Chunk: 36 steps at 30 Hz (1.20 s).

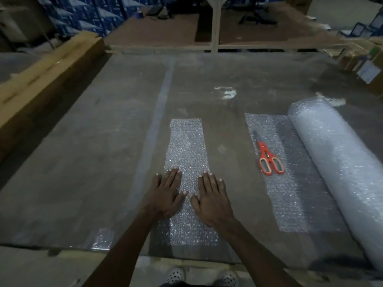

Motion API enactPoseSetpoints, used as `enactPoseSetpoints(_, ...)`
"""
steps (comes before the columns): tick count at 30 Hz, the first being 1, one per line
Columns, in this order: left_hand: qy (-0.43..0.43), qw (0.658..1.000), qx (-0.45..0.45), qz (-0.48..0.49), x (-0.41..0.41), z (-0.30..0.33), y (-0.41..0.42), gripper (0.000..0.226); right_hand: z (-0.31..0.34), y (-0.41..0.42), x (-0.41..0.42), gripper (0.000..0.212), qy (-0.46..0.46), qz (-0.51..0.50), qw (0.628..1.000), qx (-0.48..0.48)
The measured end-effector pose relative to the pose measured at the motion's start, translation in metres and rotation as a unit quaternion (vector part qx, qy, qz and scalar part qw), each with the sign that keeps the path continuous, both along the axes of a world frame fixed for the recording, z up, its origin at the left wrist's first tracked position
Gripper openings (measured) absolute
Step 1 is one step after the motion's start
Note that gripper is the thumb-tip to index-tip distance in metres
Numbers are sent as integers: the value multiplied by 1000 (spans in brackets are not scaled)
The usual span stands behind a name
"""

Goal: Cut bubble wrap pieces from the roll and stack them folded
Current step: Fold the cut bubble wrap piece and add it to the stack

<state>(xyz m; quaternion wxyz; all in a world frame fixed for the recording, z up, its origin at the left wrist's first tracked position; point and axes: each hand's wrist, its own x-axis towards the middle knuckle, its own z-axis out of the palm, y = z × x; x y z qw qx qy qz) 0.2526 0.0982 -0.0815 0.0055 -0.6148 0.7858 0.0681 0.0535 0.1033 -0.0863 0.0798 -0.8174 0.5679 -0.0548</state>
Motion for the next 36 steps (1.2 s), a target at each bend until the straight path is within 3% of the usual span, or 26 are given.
enactPoseSetpoints(6, 23, 999, 0, -22, 26, -6, -5, 76, -2, 6, 21, 72, -3, -20, 999, 25)
enactPoseSetpoints(10, 45, 999, 3, -20, 26, -7, -4, 76, 4, 17, 13, 62, -126, -23, 992, 8)
enactPoseSetpoints(14, 45, 999, 10, -27, 28, -6, -4, 79, 17, 55, 0, 31, -206, 35, 976, -56)
enactPoseSetpoints(16, 44, 999, 7, -30, 28, -5, -4, 80, 20, 72, -5, 21, -206, 76, 974, -48)
enactPoseSetpoints(21, 67, 997, -16, -34, 28, -4, -3, 75, 13, 86, -16, 23, -173, 154, 973, -17)
enactPoseSetpoints(24, 132, 989, -41, -47, 33, 2, 15, 70, 12, 84, -13, 11, -166, 159, 973, -34)
enactPoseSetpoints(27, 244, 966, -5, -91, 44, 12, 41, 61, 13, 79, -10, 7, -175, 150, 973, -21)
enactPoseSetpoints(29, 338, 938, 28, -70, 53, 20, 57, 53, 18, 75, -11, 6, -204, 132, 970, 3)
enactPoseSetpoints(32, 515, 853, 68, 43, 61, 27, 73, 39, 31, 62, -14, 3, -277, 80, 955, 63)
enactPoseSetpoints(34, 569, 815, 68, 88, 60, 30, 77, 32, 36, 49, -14, 3, -340, 28, 933, 112)
enactPoseSetpoints(36, 567, 816, 53, 101, 56, 33, 76, 28, 43, 37, -11, 4, -410, -7, 898, 157)
